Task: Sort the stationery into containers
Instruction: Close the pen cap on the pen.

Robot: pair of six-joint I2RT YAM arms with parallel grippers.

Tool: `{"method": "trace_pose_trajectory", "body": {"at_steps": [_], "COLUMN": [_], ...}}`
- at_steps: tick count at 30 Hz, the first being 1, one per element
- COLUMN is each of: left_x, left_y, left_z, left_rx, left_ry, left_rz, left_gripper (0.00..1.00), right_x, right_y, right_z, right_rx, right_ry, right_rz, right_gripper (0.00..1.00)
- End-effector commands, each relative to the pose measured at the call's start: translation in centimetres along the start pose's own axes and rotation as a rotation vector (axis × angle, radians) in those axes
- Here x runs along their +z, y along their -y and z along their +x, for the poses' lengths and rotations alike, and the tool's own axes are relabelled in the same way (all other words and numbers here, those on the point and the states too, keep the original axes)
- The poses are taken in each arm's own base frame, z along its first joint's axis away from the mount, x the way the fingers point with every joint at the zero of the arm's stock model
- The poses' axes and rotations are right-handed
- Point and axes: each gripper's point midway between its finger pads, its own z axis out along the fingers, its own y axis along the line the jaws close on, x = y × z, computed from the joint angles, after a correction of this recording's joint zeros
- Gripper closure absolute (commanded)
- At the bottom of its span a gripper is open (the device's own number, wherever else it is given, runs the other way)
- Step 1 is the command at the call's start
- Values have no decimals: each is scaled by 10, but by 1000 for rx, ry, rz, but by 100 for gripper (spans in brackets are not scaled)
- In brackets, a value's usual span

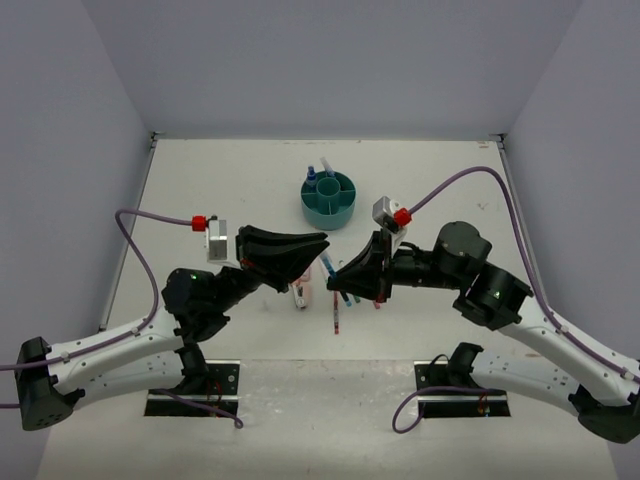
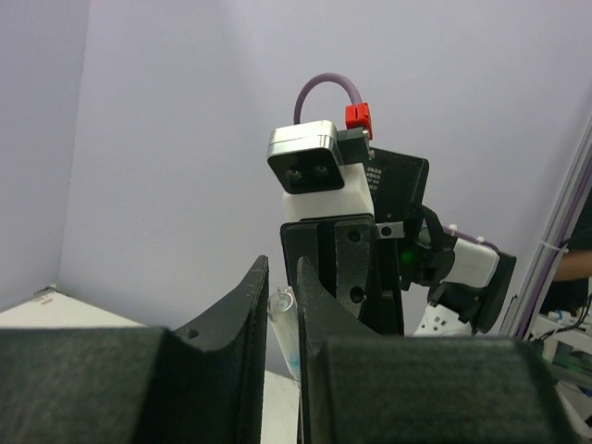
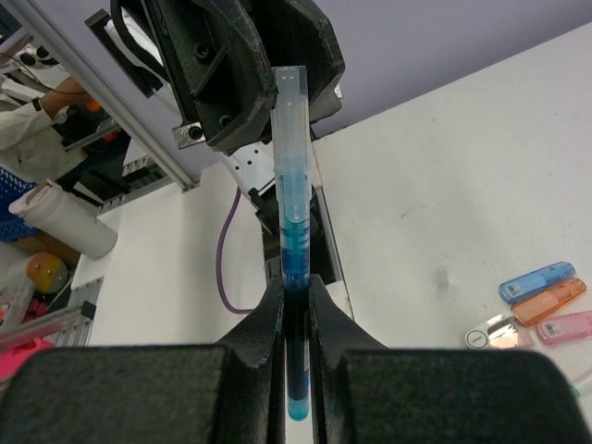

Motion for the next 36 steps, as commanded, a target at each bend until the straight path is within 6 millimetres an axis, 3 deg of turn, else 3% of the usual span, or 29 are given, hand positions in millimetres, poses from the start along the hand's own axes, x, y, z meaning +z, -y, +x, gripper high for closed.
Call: {"method": "trace_pose_trajectory", "body": {"at_steps": [1, 3, 6, 7, 9, 12, 15, 19, 26, 27, 31, 36], "left_x": [-57, -53, -47, -44, -31, -21, -13, -7, -10, -10, -8, -8], "left_y": [-8, -17, -27, -28, -26, -25, -14, 4, 32, 33, 33, 30], "left_z": [139, 126, 100, 90, 50, 15, -15, -22, -19, -19, -11, 4], "left_rx": [-151, -131, -62, -34, 30, 104, 125, 112, 82, 78, 61, 40], "left_ry": [-460, -449, -437, -428, -369, -314, -237, -202, -182, -179, -200, -232], "left_rz": [-26, -99, -179, -196, -217, -238, -203, -109, 54, 62, 67, 64], "left_gripper": [100, 100, 100, 96, 80, 45, 32, 30, 35, 37, 61, 71], "right_x": [-22, -8, 3, 4, 5, 6, 7, 4, 3, 3, 3, 2], "right_y": [-35, -23, -22, -22, -22, -19, -17, -27, -25, -27, -27, -30], "right_z": [-135, -98, -52, -41, -20, -2, 12, 23, 24, 24, 22, 15], "right_rx": [-212, -229, -224, -218, -206, -192, -181, -185, -195, -199, -207, -217], "right_ry": [468, 382, 259, 231, 175, 119, 68, 27, 27, 22, 26, 40], "right_rz": [-19, -46, -140, -158, -192, -206, -225, -296, -284, -296, -291, -291], "right_gripper": [100, 100, 100, 100, 100, 100, 100, 100, 100, 100, 100, 100]}}
